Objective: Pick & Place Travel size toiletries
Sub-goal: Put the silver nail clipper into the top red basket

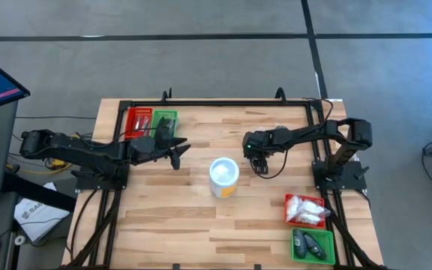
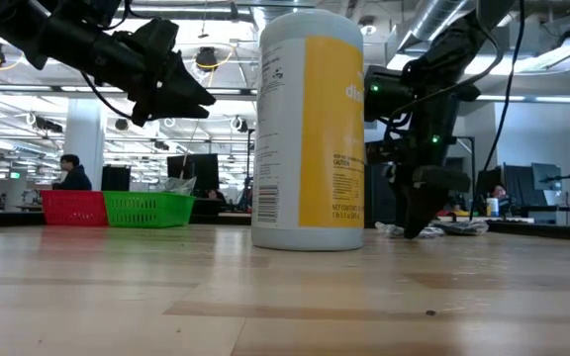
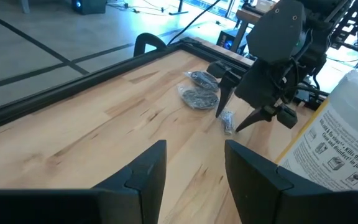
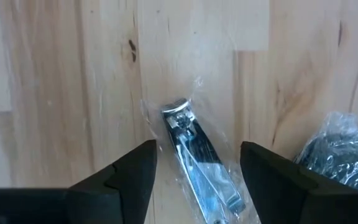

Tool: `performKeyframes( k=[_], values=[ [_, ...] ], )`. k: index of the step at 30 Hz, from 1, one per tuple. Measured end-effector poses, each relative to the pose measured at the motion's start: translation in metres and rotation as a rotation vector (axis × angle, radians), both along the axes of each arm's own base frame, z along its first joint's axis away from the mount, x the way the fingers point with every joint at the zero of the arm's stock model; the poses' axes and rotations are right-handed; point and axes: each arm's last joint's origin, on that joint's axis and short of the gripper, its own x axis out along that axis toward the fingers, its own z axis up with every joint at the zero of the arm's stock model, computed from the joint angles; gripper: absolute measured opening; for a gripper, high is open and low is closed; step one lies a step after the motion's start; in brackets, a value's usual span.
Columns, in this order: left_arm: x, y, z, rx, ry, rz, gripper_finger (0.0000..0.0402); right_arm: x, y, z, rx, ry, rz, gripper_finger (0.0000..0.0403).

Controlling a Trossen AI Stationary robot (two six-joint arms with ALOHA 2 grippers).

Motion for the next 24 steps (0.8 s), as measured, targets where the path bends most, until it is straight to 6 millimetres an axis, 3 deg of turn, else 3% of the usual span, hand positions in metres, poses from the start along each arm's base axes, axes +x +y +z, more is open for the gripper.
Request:
performKeyframes(
  k=[7,17,24],
  values=[
    [-0.0006,0.0,-0.0016,-0.006,-0.003,0.002,0.0155,-0.0011,0.0004,0.0005,0.007,0.001,0.002,0.0191],
    [-0.0005,0.0,-0.0015,-0.006,-0.004,0.002,0.0155,-0.0029,0.0017,-0.0004,0.04,0.018,0.005,0.0048],
    [-0.0005,0.0,-0.0014,-0.006,-0.006,0.002,0.0155,-0.0021,0.0014,0.0007,0.046,0.019,-0.037,0.0047]
  ],
)
